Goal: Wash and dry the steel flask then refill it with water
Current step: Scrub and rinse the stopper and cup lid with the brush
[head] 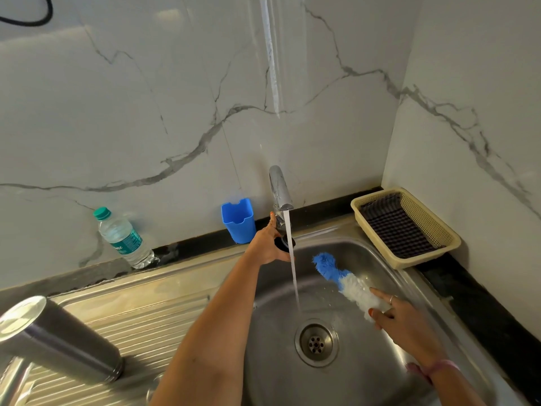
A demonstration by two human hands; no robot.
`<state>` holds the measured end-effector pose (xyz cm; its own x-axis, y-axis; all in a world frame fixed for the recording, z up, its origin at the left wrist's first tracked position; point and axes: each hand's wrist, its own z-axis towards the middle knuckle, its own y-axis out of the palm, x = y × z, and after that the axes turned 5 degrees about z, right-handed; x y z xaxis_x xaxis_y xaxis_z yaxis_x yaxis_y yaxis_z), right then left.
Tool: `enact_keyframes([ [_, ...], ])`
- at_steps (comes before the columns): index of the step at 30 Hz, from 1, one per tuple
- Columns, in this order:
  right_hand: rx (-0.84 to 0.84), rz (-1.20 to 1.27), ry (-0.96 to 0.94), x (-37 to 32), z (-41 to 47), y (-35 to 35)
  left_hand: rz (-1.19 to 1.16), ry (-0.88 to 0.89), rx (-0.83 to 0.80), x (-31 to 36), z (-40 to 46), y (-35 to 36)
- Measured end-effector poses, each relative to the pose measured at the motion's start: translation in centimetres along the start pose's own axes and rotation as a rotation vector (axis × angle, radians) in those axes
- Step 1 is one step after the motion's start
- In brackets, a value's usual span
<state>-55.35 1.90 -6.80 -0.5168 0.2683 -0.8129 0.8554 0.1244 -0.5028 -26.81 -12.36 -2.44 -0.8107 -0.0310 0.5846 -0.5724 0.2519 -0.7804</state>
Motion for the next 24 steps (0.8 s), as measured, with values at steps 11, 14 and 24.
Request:
enact_keyframes([
  [11, 0.001, -0.001, 0.004, -0.07, -0.41, -0.08, -0.046, -0.029, -0.026, 0.21, 0.16, 0.0],
  [14, 0.004, -0.025, 0.008, -0.05, -0.37, -0.08, -0.046, -0.045, -0.031, 0.37, 0.2, -0.03],
  [24, 0.002, -0.022, 0.007, 0.38, -0.13, -0.06, -0.02, -0.014, -0.033, 0.61, -0.27, 0.19],
])
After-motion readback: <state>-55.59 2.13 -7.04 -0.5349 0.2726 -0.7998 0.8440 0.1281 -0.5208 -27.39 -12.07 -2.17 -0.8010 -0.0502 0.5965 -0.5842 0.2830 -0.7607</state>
